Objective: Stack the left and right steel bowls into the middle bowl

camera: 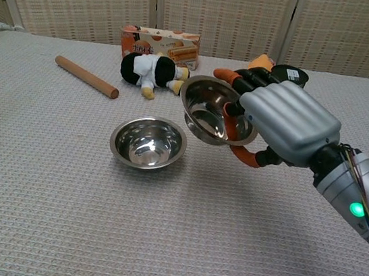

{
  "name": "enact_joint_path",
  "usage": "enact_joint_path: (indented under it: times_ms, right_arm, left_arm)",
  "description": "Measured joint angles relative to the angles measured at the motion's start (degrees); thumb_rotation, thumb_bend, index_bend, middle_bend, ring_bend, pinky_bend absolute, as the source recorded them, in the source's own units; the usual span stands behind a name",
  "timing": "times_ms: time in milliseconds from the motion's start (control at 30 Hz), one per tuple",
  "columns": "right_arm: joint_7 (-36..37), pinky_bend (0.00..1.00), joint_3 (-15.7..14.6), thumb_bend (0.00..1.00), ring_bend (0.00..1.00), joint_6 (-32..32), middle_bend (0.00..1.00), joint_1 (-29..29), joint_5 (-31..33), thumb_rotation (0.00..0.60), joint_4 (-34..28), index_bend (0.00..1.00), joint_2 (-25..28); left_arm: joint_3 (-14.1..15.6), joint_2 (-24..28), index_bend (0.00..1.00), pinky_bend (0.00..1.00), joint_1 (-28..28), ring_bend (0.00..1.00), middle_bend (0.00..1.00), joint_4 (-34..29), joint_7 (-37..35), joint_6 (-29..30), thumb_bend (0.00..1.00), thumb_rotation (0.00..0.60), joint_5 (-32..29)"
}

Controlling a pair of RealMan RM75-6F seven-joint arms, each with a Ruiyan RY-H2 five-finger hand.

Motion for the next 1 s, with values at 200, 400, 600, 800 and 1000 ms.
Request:
enact_joint_path:
  times_ms: [200, 400, 600, 800, 1000]
  right_arm:
    - [-1.9, 0.0, 3.2, 0.36, 0.0, -4.8, 0.0, 5.4, 1.3, 0.6, 0.4, 0.67, -5.0]
    - [-2.0, 0.0, 5.4, 0.36, 0.0, -8.7, 0.01, 9.5, 4.0, 0.6, 5.9, 0.66, -11.2]
    - [-1.4, 0.0, 5.9, 0.36, 0.0, -10.2, 0.01, 11.0, 5.5, 0.6, 9.6, 0.38, -14.1]
    - [-1.4, 0.0, 6.0, 0.32, 0.0, -14.0, 0.0, 11.9, 9.5, 0.6, 13.4, 0.0, -15.8]
    - [-5.2, 0.0, 5.3, 0.18, 0.0, -16.3, 0.0, 10.5, 14.6, 0.6, 3.7, 0.0, -10.0]
  left_arm:
    - [-0.5, 1.1, 0.0, 0.11, 0.5, 0.0, 0.0, -0.7, -1.3, 0.4, 0.48, 0.6, -0.1]
    - [-0.5, 1.8, 0.0, 0.11, 0.8, 0.0, 0.0, -1.2, -2.0, 0.3, 0.48, 0.6, 0.3]
    - [-0.7, 2.3, 0.0, 0.11, 1.1, 0.0, 0.0, -1.3, -3.0, 0.6, 0.48, 0.6, 0.3]
    - [-1.1, 2.8, 0.0, 0.11, 1.3, 0.0, 0.0, -1.3, -4.0, 0.2, 0.48, 0.6, 0.0]
    - [-1.3, 3.1, 0.0, 0.11, 1.6, 0.0, 0.0, -1.4, -4.1, 0.3, 0.48, 0.6, 0.4]
